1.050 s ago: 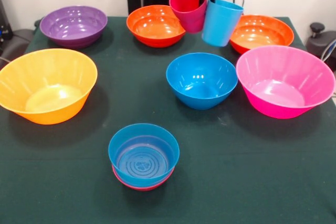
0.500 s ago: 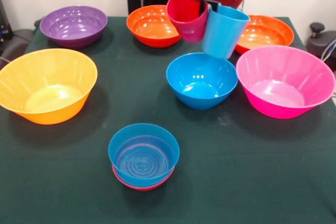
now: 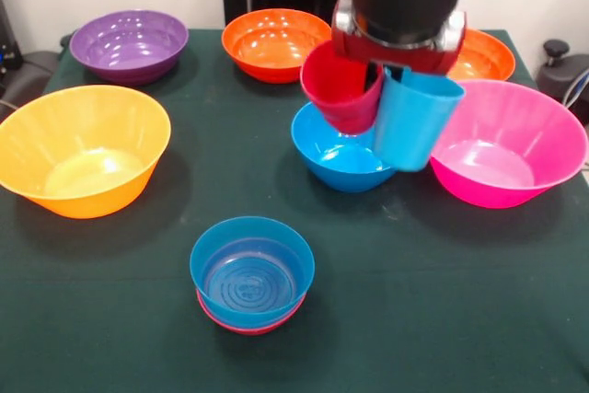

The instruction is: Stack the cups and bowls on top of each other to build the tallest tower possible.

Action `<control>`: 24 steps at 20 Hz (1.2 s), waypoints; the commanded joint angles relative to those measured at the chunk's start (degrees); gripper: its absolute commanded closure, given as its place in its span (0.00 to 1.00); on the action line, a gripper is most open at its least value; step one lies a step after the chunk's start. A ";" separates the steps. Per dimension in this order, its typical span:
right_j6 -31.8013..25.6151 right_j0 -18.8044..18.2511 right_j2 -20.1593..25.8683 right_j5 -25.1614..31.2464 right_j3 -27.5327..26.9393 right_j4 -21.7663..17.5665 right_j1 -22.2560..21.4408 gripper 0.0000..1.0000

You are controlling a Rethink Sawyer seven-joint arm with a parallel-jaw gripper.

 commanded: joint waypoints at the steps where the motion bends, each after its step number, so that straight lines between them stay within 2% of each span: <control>1: -11.51 0.89 6.05 10.39 -19.22 -5.12 9.00 1.00; 7: -16.81 -0.88 9.71 17.87 -33.53 -8.34 15.74 1.00; 11: -19.95 -1.86 13.12 22.80 -39.63 -11.27 17.88 1.00; 17: -23.92 -3.36 20.73 27.41 -45.10 -18.68 19.47 1.00; 24: -26.71 -5.61 31.26 31.09 -46.42 -29.51 18.55 1.00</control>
